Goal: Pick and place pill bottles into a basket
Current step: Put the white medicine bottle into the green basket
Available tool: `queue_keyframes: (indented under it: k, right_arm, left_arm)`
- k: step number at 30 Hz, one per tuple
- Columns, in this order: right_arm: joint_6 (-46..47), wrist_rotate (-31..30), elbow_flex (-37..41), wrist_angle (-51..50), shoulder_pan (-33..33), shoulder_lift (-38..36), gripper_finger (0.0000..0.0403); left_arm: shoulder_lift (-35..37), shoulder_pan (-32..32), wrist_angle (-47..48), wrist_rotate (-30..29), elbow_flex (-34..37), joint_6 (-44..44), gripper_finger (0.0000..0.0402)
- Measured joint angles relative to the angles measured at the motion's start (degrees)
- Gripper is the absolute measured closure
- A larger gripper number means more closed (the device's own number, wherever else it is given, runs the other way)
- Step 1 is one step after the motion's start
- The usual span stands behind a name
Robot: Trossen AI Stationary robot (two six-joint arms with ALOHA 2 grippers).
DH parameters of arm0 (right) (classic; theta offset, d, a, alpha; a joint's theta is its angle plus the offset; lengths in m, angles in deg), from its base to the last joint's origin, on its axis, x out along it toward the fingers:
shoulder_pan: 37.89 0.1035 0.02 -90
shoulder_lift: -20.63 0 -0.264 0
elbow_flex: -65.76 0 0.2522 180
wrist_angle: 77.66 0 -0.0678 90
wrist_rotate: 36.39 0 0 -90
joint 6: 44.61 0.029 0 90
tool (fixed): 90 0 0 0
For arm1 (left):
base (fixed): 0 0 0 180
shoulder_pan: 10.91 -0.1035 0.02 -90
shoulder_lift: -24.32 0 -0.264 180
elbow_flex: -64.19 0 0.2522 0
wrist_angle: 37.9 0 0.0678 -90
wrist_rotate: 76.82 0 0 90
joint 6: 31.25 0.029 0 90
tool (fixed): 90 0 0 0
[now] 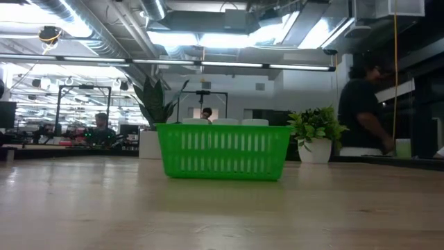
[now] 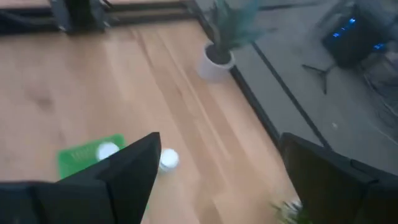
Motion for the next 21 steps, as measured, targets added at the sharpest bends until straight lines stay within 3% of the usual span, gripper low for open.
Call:
queue_keyframes:
  k: [5, 10, 13, 16, 19, 21]
  right_arm:
    - [-5.17, -1.46, 3.05, -2.82, -2.73, 0.08, 0.0073]
    - [-10.11, 0.89, 16.74, 2.57, -8.79, -2.96, 0.0073]
    - [-16.76, 9.61, 30.59, 15.81, -12.92, -7.94, 0.0073]
    - [-23.52, 22.48, 43.98, 36.68, -16.78, -14.15, 0.0073]
    - [-26.31, 35.3, 52.48, 52.88, -20.61, -18.23, 0.0073]
    - [-25.1, 40.56, 54.29, 56.35, -23.19, -18.69, 0.0073]
  left_arm:
    - [-3.87, 0.0, -0.16, -0.78, 0.0, 1.67, 0.0222]
    - [-4.81, -0.02, -2.96, -6.9, 0.0, 2.53, 0.0222]
    - [-4.16, 0.0, -5.33, -8.9, 0.0, 2.54, 0.0221]
    - [-2.91, 0.0, -6.32, -11.52, -0.02, 2.67, 0.0221]
    - [-2.22, 0.0, -5.91, -14.67, -0.02, 3.0, 0.0221]
    - [-2.25, 0.0, -5.79, -16.04, -0.02, 2.85, 0.0221]
